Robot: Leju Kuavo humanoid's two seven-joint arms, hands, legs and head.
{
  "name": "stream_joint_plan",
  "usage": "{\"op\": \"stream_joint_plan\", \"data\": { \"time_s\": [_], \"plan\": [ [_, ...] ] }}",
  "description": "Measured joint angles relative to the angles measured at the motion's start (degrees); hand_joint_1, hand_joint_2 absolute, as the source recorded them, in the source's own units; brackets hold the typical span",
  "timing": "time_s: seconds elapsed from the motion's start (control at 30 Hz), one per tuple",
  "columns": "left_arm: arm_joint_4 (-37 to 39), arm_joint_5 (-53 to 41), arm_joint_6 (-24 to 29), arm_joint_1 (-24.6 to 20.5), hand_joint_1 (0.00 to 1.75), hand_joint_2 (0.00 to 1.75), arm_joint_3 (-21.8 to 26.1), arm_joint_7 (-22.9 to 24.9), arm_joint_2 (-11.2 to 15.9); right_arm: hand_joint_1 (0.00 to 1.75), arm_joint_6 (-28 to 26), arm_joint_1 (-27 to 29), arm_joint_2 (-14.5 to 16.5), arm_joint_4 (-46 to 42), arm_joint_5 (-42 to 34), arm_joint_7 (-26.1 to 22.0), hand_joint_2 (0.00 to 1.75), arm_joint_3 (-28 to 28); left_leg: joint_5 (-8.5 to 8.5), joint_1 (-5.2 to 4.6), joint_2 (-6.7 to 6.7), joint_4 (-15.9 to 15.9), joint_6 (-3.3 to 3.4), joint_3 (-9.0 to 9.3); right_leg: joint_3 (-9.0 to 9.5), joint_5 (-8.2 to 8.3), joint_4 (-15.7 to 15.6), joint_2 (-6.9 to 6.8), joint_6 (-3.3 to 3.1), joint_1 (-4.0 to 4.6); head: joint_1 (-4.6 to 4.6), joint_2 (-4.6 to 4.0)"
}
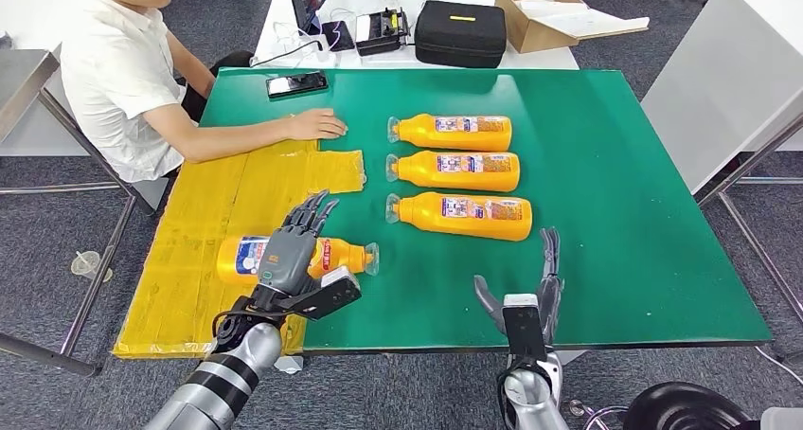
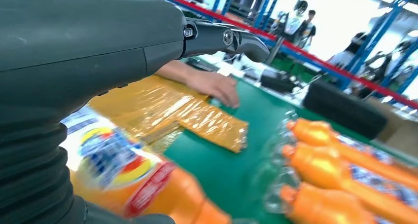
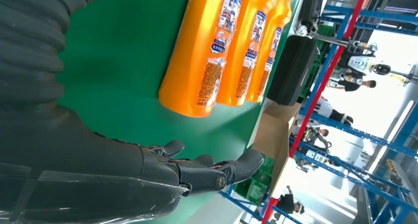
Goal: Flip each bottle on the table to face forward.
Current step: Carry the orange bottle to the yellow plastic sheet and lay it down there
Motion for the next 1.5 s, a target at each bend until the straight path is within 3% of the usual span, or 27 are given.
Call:
{"op": "stream_joint_plan", "data": {
  "time_s": [0.17,0.37,0.47,0.57,0.7,0.9,1.17,1.5],
  "plan": [
    [-6.65,2.74,-5.20,2.01,0.00,1.75,-3.61,-0.73,0.44,0.00,-0.82,0.05,-0.22,0.00,-0.08,-0.01,1.75,0.00,0.00,0.00,0.00,0.00,0.00,-0.03,-0.01,0.00,0.00,0.00,0.00,-0.01,0.00,0.00],
    [-15.15,3.19,-6.08,4.06,0.00,1.75,-8.59,0.40,1.56,0.00,-2.40,0.31,-0.82,-0.01,2.16,0.00,1.75,-0.02,-0.01,-0.01,0.00,0.00,0.01,-0.07,-0.04,0.00,0.00,0.00,0.00,-0.01,0.01,0.00],
    [-18.04,4.96,-7.12,4.89,0.00,1.75,-10.21,-0.39,2.04,0.00,-6.10,0.11,-1.89,0.52,13.43,2.77,1.75,-0.02,-0.01,-0.01,0.00,0.00,0.00,-0.07,-0.04,0.00,0.00,0.00,0.00,-0.01,-0.01,0.00],
    [-20.84,11.09,-10.41,6.04,0.00,1.75,-11.28,-2.61,2.08,0.00,-7.40,-1.12,-4.74,2.75,28.66,10.72,1.75,0.01,-0.01,-0.02,-0.01,0.00,0.01,-0.07,-0.03,0.00,-0.01,-0.01,0.00,-0.02,-0.01,0.00],
    [-23.50,24.05,-15.27,8.61,0.00,1.75,-11.73,-4.83,0.95,0.00,-7.37,-4.71,-9.51,7.68,36.96,16.52,1.75,-0.39,0.00,-0.16,-0.01,0.01,0.03,-0.08,-0.03,0.03,-0.01,-0.01,0.05,-0.14,-0.01,0.00],
    [-24.03,28.18,-15.67,10.27,0.00,1.75,-12.38,-5.83,-0.30,0.00,-7.31,-9.23,-13.26,14.28,38.77,16.90,1.75,-0.99,0.00,-0.22,0.00,0.02,0.04,-0.07,-0.04,0.06,-0.01,0.00,0.10,-0.17,-0.02,0.00],
    [-23.51,25.89,-11.42,9.98,0.00,1.75,-12.70,-5.79,-0.61,0.00,-3.62,-13.15,-14.36,21.16,40.08,18.88,1.75,0.37,0.00,-0.17,-0.01,0.01,0.04,-0.08,-0.06,0.06,-0.01,-0.01,0.10,-0.16,-0.02,0.00],
    [-23.35,25.73,-11.72,9.67,0.00,1.75,-12.75,-5.77,-0.63,0.00,3.83,-16.42,-15.53,25.87,38.80,22.20,1.75,2.03,0.00,-0.20,0.00,0.02,0.04,-0.07,-0.06,0.06,-0.01,0.00,0.10,-0.19,-0.02,0.00]
  ]
}}
